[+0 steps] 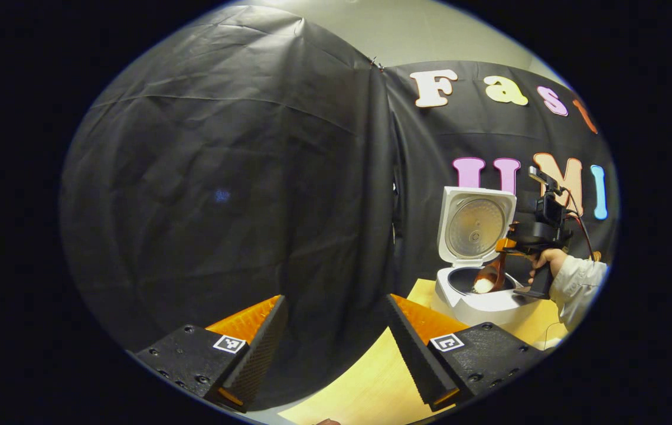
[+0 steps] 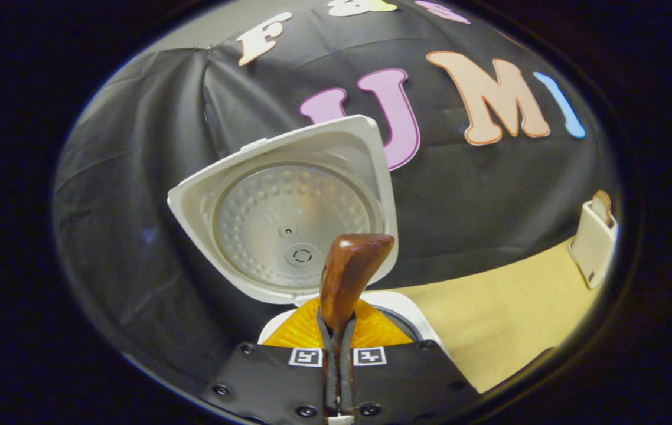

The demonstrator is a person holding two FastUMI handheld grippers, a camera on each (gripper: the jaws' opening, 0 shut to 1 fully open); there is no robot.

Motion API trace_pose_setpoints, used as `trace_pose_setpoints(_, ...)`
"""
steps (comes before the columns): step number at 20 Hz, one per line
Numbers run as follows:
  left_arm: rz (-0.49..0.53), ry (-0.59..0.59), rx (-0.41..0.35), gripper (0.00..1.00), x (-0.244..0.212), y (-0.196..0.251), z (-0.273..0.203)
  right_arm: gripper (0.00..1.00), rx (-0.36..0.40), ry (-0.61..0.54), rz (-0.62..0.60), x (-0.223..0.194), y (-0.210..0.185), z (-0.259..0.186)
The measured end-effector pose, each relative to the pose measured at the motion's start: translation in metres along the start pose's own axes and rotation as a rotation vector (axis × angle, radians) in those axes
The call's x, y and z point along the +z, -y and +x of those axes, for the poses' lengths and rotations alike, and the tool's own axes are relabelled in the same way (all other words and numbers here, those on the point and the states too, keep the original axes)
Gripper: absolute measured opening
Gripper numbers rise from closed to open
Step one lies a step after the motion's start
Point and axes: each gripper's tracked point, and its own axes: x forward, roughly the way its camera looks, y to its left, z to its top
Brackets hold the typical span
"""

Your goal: Close the left gripper, press the button to open the rice cooker; take a wooden spoon from the chopstick holder with the right hand, scoop a spoonful of rice and pour it into the rice cooker, then put the wooden spoon back into the chopstick holder.

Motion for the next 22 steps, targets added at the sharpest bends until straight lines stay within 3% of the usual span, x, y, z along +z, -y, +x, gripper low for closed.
trace_pose_setpoints(6, -0.009, 0.005, -0.002, 0.99, 0.002, 0.002, -0.002, 0.02, -0.001, 0.075, -0.249, 0.011, -0.012, -0.007)
trace_pose_setpoints(8, -0.012, 0.004, -0.005, 0.96, 0.002, 0.003, -0.002, 0.07, 0.004, 0.096, -0.31, 0.013, -0.016, -0.009)
trace_pose_setpoints(18, -0.01, 0.025, -0.029, 0.94, 0.008, 0.009, -0.007, 0.02, 0.021, 0.25, -0.774, 0.022, -0.039, -0.021)
trace_pose_setpoints(20, -0.008, 0.027, -0.034, 0.93, 0.009, 0.01, -0.009, 0.05, 0.03, 0.267, -0.821, 0.021, -0.041, -0.021)
trace_pose_setpoints(22, -0.004, 0.031, -0.041, 0.93, 0.012, 0.012, -0.01, 0.06, 0.044, 0.245, -0.794, 0.019, -0.039, -0.019)
